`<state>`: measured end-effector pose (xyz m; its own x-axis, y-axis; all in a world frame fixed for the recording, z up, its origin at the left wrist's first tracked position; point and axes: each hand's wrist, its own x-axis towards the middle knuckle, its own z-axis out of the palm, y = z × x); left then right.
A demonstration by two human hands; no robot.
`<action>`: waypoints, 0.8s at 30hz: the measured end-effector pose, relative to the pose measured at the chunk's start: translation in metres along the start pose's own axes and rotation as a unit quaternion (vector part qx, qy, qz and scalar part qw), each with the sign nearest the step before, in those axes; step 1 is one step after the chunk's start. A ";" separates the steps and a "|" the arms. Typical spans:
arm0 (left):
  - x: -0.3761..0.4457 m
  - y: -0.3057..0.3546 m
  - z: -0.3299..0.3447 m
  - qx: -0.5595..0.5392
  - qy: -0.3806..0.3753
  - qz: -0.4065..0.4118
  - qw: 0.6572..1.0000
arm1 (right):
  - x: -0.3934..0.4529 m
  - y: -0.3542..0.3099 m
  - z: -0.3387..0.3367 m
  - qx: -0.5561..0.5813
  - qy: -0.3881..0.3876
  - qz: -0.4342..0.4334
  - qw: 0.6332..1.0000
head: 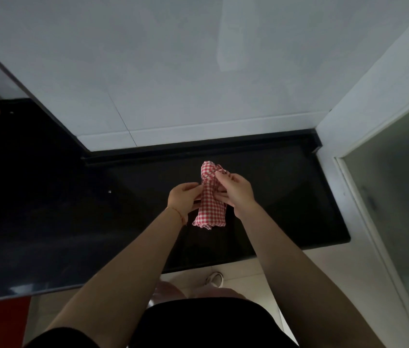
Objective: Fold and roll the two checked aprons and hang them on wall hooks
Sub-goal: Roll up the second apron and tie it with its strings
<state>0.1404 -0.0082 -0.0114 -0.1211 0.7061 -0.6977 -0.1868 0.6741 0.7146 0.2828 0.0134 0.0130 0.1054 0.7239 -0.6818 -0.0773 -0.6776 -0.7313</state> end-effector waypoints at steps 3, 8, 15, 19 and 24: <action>-0.002 0.001 0.002 0.012 -0.008 0.007 1.000 | 0.000 0.002 -0.003 -0.018 -0.005 -0.014 1.000; 0.001 0.004 0.013 0.094 -0.003 0.023 0.995 | 0.006 0.003 0.005 -0.145 0.062 -0.038 0.987; 0.000 0.010 0.027 0.202 -0.040 0.049 0.977 | 0.008 -0.010 0.012 -0.291 0.114 -0.040 0.949; -0.002 0.014 0.027 0.142 -0.050 0.011 0.989 | 0.007 -0.012 0.014 -0.332 0.116 -0.023 0.936; -0.002 0.011 0.022 0.057 -0.045 -0.005 0.997 | 0.008 -0.001 0.010 -0.293 0.120 -0.079 0.945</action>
<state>0.1601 0.0023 -0.0014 -0.0304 0.7121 -0.7014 -0.0752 0.6981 0.7120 0.2740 0.0211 0.0088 0.2966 0.8195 -0.4904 0.5125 -0.5698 -0.6423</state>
